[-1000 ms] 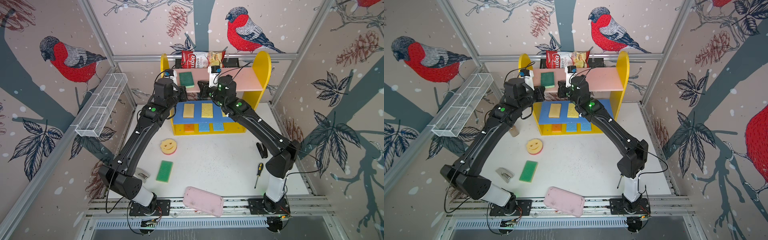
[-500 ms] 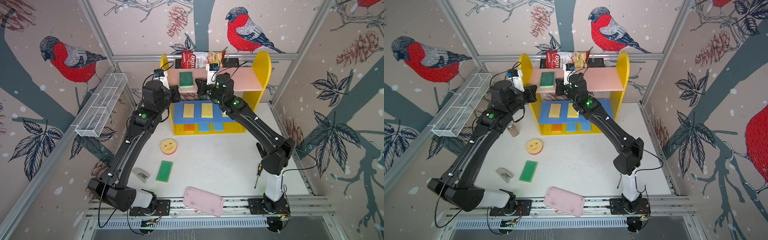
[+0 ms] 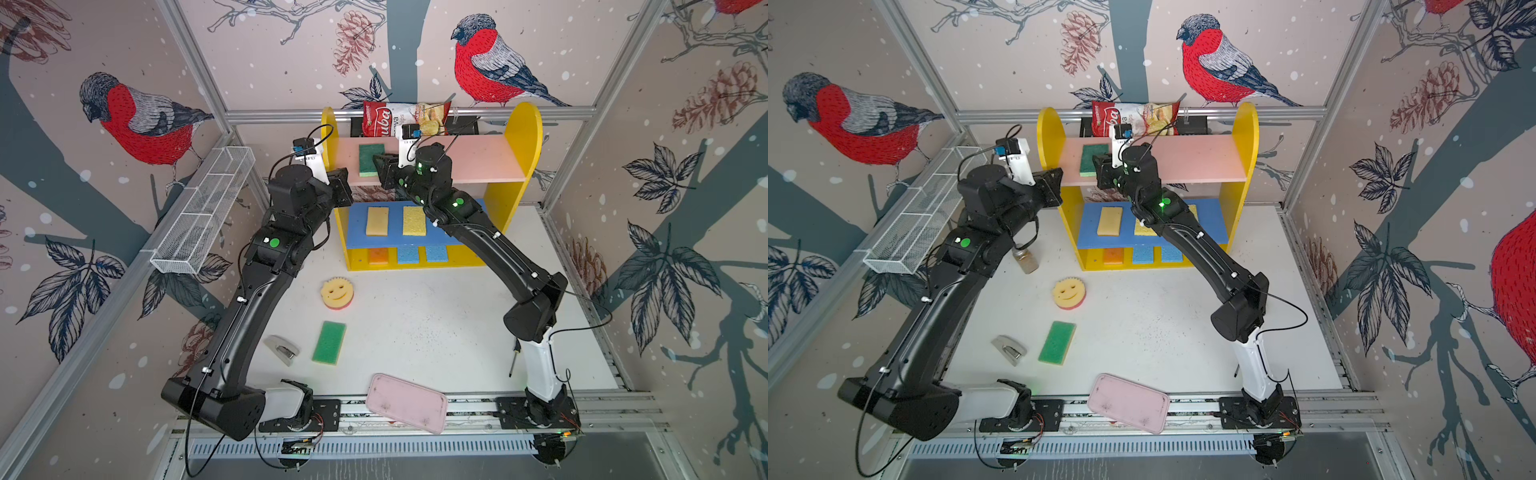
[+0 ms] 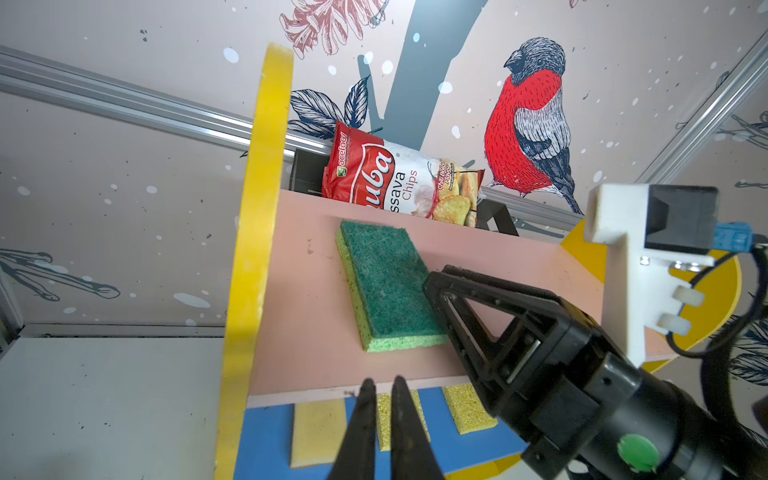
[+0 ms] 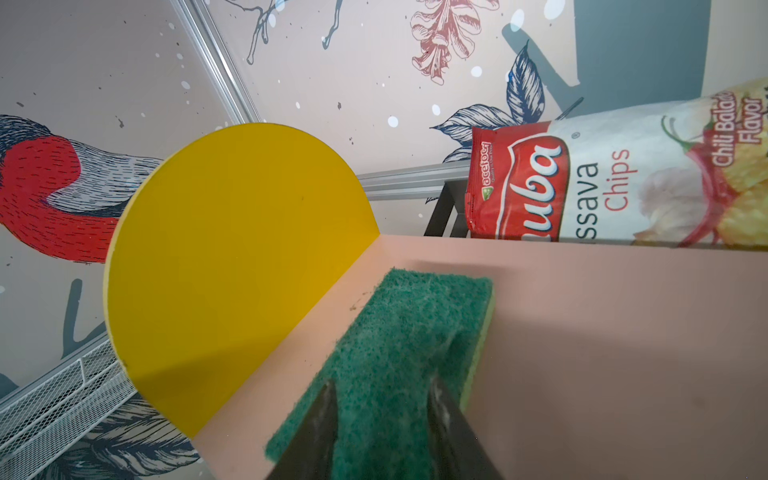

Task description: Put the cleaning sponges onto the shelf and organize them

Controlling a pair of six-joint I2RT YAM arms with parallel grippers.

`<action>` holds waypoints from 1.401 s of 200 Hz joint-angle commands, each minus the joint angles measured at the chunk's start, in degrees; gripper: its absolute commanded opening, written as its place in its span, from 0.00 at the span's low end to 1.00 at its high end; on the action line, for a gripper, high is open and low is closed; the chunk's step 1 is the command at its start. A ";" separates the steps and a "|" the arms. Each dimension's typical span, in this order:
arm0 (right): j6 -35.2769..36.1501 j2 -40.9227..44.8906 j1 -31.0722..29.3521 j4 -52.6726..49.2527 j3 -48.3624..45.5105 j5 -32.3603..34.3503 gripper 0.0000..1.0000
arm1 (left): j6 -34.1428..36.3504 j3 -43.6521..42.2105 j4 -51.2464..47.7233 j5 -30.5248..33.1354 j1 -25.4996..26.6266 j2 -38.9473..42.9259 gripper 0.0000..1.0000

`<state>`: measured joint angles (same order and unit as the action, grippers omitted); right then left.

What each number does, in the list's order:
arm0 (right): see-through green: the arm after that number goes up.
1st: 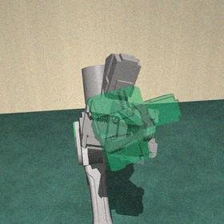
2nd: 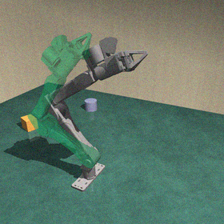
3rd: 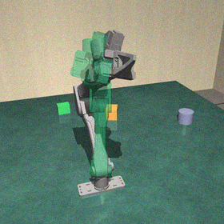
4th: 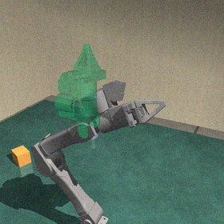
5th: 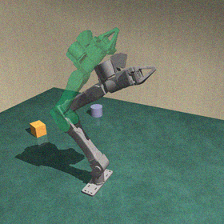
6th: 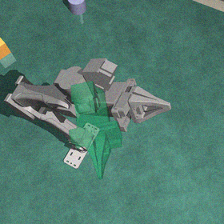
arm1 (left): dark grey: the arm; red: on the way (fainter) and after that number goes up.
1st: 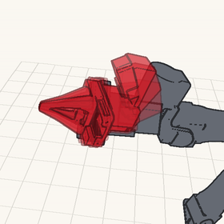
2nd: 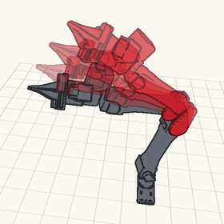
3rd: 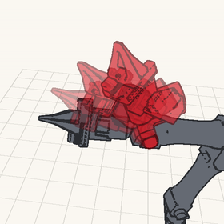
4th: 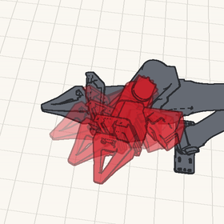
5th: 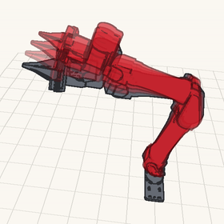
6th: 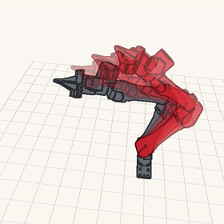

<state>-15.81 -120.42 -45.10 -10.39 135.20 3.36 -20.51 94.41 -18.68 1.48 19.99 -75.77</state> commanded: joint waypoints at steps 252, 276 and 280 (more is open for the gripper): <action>-3.55 5.13 -1.63 -2.62 -7.18 0.15 0.39 | 0.29 -0.72 1.27 -2.00 -1.07 -1.01 0.13; -3.78 4.47 -2.27 -2.63 -6.53 -1.01 0.38 | 0.28 -0.80 1.37 -1.93 -1.17 -0.96 0.13; -3.74 4.29 -2.35 -2.63 -6.38 -1.11 0.37 | 0.23 -0.79 1.38 -1.87 -1.18 -0.96 0.13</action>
<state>-18.31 -115.26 -46.96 -12.16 128.31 4.60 -20.58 93.36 -18.74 -0.14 19.00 -76.71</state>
